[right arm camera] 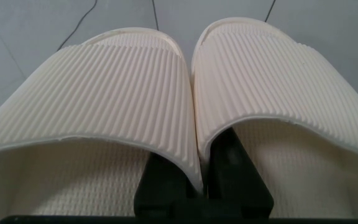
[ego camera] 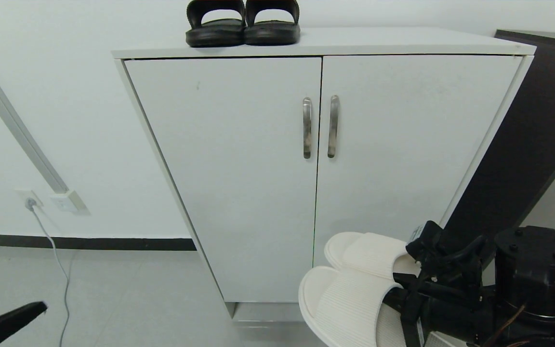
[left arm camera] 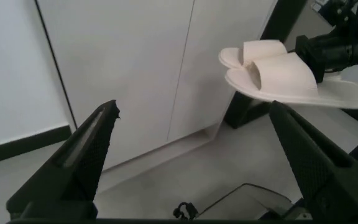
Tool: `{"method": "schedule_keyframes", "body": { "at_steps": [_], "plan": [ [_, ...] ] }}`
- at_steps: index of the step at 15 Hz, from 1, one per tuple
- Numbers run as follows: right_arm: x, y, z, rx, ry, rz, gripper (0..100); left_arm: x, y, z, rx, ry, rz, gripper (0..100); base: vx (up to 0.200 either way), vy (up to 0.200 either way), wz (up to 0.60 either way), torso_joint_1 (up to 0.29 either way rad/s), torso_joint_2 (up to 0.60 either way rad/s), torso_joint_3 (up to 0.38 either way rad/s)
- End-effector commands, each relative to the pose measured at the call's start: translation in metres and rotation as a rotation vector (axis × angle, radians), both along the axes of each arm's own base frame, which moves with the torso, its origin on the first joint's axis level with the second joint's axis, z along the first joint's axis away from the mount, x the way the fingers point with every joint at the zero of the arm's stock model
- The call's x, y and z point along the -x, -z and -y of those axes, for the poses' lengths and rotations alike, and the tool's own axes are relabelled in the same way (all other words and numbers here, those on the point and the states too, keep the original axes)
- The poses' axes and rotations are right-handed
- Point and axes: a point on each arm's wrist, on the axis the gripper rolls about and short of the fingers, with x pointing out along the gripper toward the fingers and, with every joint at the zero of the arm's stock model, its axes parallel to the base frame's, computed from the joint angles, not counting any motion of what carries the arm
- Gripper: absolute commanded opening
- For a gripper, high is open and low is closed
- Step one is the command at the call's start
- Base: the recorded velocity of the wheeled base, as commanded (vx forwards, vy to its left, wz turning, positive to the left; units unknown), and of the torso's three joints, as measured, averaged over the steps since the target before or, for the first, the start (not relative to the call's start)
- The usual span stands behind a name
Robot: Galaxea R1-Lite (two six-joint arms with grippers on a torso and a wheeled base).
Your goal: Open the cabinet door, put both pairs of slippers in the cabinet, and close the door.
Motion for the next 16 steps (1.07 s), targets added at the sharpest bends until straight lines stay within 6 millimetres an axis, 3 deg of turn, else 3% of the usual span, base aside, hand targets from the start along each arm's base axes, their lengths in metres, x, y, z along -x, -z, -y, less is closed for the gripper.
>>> {"method": "schedule_keyframes", "body": {
  "at_steps": [1,5,7,10,16],
  "plan": [
    [-0.001,0.001,0.000,0.002,0.001,-0.002,0,-0.055,-0.001,0.010,-0.007,0.102,-0.109,100,0.000,0.000,0.00,0.000,0.00,0.000],
    [-0.001,0.000,-0.001,-0.001,0.000,-0.003,0,-0.092,-0.016,0.033,-0.012,0.180,-0.109,100,0.000,0.000,0.00,0.000,0.00,0.000],
    [-0.001,0.000,-0.001,-0.002,0.001,-0.002,0,-0.101,-0.028,0.046,0.015,0.201,-0.113,100,0.000,0.000,0.00,0.000,0.00,0.000],
    [0.000,-0.001,-0.002,-0.007,-0.007,0.005,0,-0.118,-0.050,0.074,0.049,0.298,-0.098,100,0.000,0.000,0.00,0.000,0.00,0.000],
    [0.000,-0.003,-0.001,-0.019,0.002,0.007,0,-0.157,-0.067,0.135,0.064,0.427,-0.096,100,0.000,0.000,0.00,0.000,0.00,0.000]
  ]
}}
